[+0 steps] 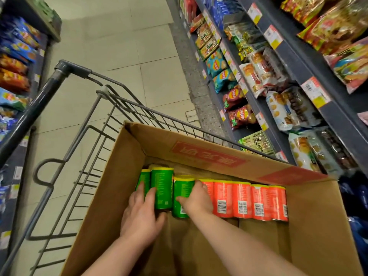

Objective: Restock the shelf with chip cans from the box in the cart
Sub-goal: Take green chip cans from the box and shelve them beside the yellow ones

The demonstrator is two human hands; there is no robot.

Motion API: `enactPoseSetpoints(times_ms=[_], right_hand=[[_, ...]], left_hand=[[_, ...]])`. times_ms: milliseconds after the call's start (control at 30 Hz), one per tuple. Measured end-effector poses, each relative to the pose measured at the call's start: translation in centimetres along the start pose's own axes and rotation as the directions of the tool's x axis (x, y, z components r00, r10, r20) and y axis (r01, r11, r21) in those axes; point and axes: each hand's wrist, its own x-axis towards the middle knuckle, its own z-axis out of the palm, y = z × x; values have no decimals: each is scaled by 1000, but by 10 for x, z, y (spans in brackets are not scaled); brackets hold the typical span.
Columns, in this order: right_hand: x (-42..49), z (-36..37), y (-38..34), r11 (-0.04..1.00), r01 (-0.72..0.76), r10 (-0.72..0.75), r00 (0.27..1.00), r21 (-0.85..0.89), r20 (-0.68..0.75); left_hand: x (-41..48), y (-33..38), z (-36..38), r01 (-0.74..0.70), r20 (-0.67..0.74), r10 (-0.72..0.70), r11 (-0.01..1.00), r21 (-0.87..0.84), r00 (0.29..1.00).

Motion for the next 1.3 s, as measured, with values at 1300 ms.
enactPoseSetpoints(times_ms=[1300], right_hand=[[-27,-42,93,941,10,29,993,337,-112]], left_hand=[[56,55,68,372,270,-269,790,-487,925]])
